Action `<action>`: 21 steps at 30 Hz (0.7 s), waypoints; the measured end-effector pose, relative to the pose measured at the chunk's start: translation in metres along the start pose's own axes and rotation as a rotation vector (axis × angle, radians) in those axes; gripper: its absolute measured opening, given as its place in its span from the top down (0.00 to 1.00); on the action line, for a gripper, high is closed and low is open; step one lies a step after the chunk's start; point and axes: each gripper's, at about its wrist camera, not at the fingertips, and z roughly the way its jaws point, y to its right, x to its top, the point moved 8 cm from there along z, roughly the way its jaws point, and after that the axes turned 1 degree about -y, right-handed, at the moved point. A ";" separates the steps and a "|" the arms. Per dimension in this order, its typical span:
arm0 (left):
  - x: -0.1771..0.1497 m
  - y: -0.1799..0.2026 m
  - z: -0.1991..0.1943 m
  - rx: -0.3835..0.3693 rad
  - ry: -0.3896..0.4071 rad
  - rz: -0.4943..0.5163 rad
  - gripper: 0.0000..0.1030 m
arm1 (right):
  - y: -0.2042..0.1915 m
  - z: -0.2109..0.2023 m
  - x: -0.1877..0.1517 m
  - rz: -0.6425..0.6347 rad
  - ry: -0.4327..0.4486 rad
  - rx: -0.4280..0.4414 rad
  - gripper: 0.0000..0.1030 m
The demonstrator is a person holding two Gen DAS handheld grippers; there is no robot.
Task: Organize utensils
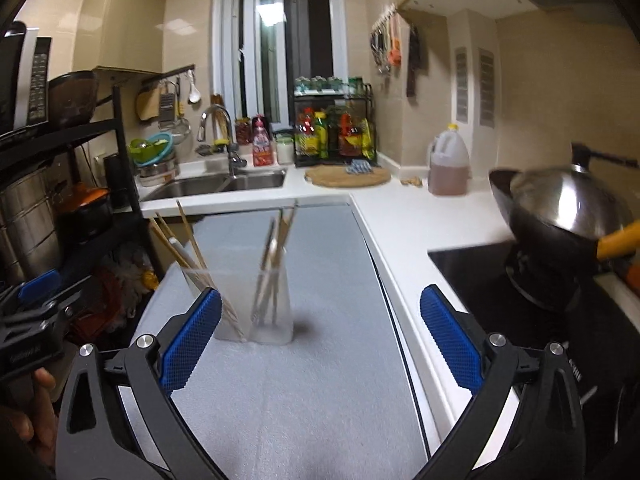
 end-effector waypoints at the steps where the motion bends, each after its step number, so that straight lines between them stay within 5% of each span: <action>1: -0.006 0.000 0.002 0.007 -0.002 0.009 0.07 | 0.001 0.003 -0.004 0.001 -0.012 0.000 0.05; 8: -0.040 0.007 0.023 -0.015 -0.038 -0.021 0.07 | 0.007 0.016 -0.023 0.010 -0.031 -0.007 0.05; 21: -0.062 -0.007 0.039 0.055 -0.033 -0.045 0.07 | -0.009 0.031 -0.050 -0.041 -0.066 -0.006 0.05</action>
